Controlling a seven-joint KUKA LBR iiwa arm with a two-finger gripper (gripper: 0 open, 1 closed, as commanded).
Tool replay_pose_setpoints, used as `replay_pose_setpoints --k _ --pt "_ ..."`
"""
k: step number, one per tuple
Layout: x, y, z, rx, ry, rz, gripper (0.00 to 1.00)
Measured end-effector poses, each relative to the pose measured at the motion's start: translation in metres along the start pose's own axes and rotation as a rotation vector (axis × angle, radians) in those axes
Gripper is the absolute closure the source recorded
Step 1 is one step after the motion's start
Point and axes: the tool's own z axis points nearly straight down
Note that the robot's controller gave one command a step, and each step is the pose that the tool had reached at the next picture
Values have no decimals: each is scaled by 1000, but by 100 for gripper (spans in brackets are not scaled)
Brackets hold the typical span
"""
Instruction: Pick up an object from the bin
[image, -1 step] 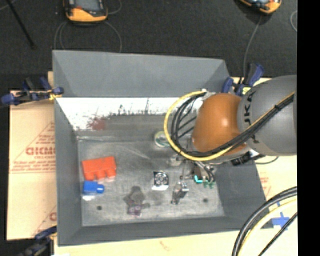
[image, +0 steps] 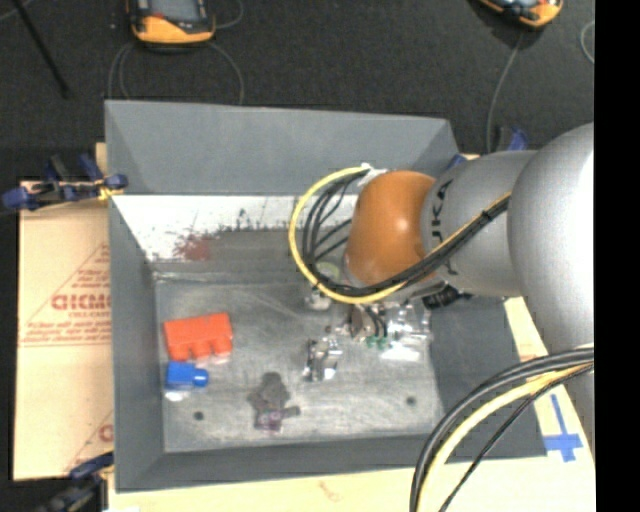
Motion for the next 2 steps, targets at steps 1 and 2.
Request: replay_pose_setpoints --k 1,2 --pt "-1 0 -4 0 -6 1 100" --pt "-1 7 -29 1 2 -314 100"
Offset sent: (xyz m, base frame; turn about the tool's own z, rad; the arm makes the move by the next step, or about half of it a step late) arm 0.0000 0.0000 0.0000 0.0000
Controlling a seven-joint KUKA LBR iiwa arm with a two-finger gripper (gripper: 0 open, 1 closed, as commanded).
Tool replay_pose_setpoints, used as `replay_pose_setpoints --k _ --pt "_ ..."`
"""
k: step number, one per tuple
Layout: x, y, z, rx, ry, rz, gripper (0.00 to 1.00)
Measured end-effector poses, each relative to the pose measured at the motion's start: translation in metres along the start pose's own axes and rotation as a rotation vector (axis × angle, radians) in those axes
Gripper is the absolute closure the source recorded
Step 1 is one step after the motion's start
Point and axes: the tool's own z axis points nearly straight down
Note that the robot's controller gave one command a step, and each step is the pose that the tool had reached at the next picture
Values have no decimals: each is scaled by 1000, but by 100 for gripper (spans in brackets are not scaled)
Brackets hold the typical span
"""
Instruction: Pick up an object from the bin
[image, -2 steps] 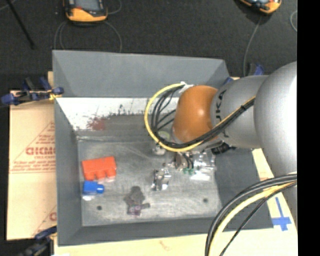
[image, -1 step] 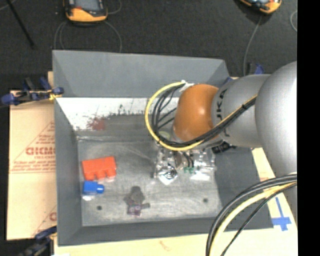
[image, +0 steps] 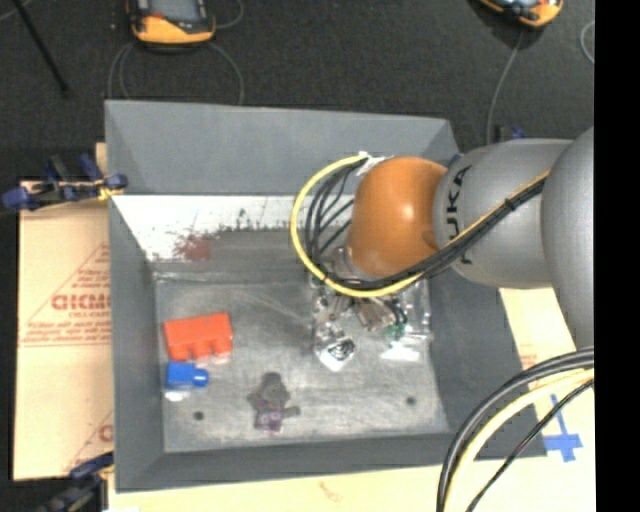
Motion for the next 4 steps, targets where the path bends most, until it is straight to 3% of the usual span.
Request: replay_pose_setpoints --k 1,2,3,4 --pt "1 0 1 -1 2 2 0" --pt "-2 -50 25 -1 1 334 0" --pt "-4 -50 23 1 -4 332 100" --pt "5 -57 -106 1 -5 349 100"
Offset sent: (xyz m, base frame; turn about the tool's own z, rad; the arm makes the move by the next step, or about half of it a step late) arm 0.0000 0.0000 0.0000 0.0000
